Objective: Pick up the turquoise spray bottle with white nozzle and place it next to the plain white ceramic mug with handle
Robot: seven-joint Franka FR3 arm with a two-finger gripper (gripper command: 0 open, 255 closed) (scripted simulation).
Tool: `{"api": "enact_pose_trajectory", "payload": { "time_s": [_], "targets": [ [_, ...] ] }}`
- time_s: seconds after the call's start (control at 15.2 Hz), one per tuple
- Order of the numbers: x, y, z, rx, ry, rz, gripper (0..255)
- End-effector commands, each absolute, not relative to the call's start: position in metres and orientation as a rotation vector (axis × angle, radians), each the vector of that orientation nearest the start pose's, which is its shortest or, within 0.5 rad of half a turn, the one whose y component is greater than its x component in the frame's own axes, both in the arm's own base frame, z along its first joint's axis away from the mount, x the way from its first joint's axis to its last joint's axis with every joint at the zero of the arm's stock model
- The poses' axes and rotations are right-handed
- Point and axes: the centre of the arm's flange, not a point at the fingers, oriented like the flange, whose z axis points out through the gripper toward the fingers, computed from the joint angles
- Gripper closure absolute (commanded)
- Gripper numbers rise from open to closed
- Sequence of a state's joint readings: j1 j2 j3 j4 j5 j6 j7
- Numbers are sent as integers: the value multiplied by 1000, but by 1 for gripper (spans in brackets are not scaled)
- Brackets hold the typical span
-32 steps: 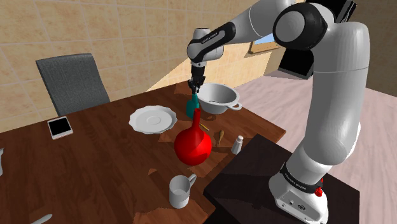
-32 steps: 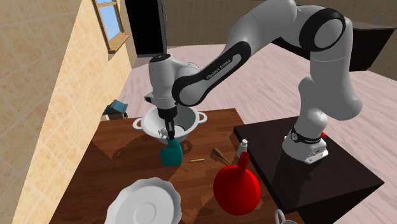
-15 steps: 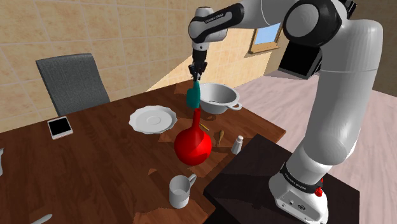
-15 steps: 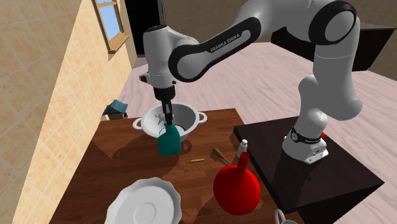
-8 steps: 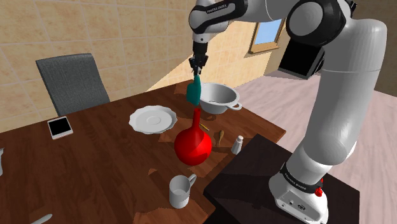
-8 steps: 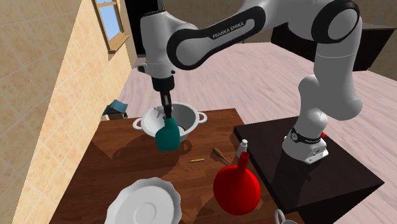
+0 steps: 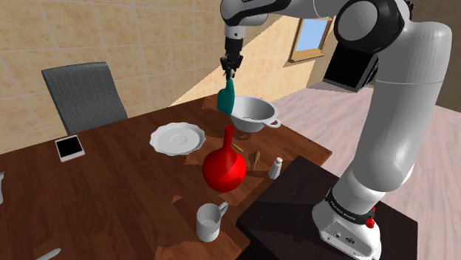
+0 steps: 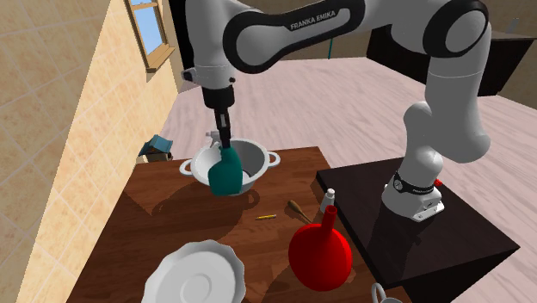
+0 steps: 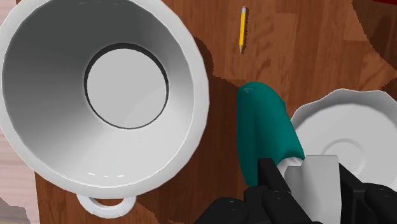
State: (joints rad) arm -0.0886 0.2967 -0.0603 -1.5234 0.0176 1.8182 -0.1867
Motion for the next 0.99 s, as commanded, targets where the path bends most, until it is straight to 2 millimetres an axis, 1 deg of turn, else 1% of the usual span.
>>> {"api": "enact_pose_trajectory", "payload": {
  "time_s": [0.0,0.92],
  "targets": [
    [644,-91,500,-3141,-57,3,255],
    [644,-91,574,-3141,-57,3,255]
  ]
}}
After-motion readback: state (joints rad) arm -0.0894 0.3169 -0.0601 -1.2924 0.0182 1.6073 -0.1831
